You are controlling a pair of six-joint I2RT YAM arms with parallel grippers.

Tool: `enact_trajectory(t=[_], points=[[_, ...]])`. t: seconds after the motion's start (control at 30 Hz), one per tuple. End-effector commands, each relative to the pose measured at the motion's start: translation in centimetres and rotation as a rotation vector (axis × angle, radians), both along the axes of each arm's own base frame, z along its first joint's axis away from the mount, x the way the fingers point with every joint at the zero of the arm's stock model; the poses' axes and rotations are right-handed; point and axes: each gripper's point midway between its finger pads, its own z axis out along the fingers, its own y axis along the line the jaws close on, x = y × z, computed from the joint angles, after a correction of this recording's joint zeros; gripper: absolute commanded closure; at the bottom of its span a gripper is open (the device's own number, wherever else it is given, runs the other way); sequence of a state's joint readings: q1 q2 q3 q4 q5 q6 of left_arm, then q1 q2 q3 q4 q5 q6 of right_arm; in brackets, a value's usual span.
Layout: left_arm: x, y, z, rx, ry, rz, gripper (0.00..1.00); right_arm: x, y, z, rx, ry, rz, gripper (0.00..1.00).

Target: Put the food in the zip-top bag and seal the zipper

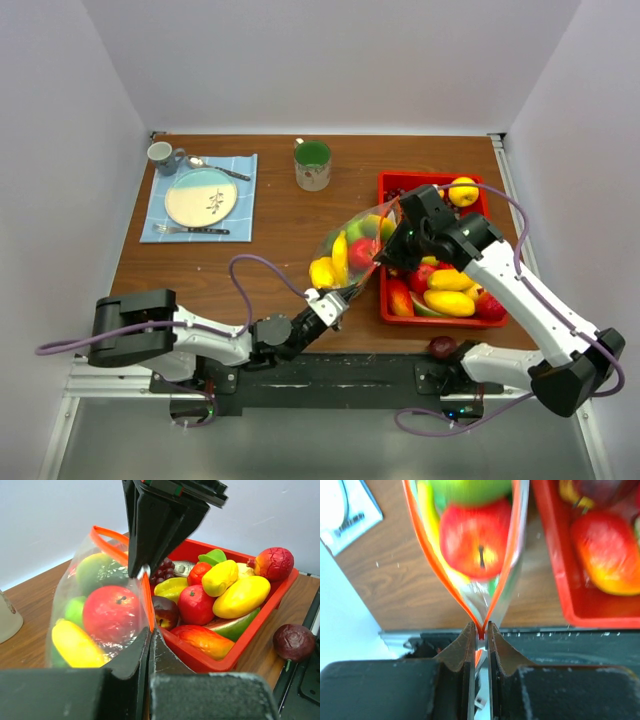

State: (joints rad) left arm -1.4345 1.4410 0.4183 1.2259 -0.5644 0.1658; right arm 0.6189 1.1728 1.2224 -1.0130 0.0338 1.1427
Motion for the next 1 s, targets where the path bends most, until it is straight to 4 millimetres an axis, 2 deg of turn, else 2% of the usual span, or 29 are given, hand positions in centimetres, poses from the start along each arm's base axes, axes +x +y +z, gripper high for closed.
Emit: enact_trajectory(t=[0.0, 0.17, 0.5, 0.63, 0.73, 0.87, 0.97], points=[[-0.2, 1.3, 1.5, -0.075, 0.032, 0.013, 1.00, 4.8, -2.7, 2.3, -0.091, -0.152, -0.087, 1.00], [-0.3, 2.3, 1.9, -0.092, 0.059, 0.019, 1.00, 8.2, -3.8, 4.0, -0.107, -0.207, -0.115, 1.00], [-0.4, 4.2, 2.2, -0.098, 0.121, 0.036, 1.00, 14.2, -4.6, 4.5, -0.119, -0.237, -0.147, 1.00], [-0.4, 5.2, 2.9, -0.123, 0.152, 0.045, 1.00, 15.9, -4.8, 4.9, -0.122, -0.250, -0.152, 1.00], [-0.4, 5.8, 2.8, -0.126, 0.169, 0.056, 1.00, 17.2, -5.0, 4.6, -0.142, -0.250, -0.158, 1.00], [-0.2, 6.7, 2.1, -0.119, 0.190, 0.081, 1.00, 18.6, -4.4, 4.5, -0.144, -0.252, -0.135, 1.00], [0.0, 7.5, 2.4, -0.137, 0.198, 0.100, 1.00, 19.9, -4.1, 4.2, -0.157, -0.251, -0.131, 1.00]])
